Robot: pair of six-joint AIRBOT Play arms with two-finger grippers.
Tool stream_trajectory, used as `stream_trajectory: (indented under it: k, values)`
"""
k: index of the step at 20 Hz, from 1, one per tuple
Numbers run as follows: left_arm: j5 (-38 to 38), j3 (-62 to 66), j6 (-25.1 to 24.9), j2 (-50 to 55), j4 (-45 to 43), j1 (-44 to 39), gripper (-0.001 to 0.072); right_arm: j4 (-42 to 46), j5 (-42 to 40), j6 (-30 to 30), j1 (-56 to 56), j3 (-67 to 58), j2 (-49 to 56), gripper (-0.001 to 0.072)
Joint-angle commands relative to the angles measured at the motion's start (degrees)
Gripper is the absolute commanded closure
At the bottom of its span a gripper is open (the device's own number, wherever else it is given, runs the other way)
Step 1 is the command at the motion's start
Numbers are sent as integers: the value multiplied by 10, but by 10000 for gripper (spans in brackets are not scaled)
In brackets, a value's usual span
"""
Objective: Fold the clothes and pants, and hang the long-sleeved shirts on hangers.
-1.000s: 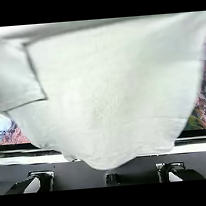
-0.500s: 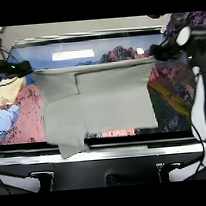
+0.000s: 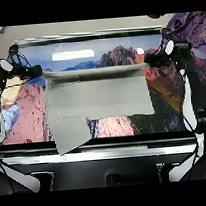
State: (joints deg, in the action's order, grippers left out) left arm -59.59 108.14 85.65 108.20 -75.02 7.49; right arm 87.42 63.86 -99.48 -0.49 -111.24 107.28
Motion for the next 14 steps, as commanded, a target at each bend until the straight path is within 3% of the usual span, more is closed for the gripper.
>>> stream_trajectory:
  k: [1,6,12,13,14]
  values:
    - [-135,-1,-4,5,-21,0,688,-1,91,1,0,0,19,677]
    - [-218,-17,-2,26,-21,0,688,-1,189,0,0,0,67,676]
    - [-224,-16,9,47,-21,-1,683,-1,196,0,0,0,91,675]
    - [-224,-16,9,49,-21,-1,670,-1,196,0,0,1,95,659]
    - [-220,-16,9,50,-21,-1,589,-2,196,0,0,1,98,612]
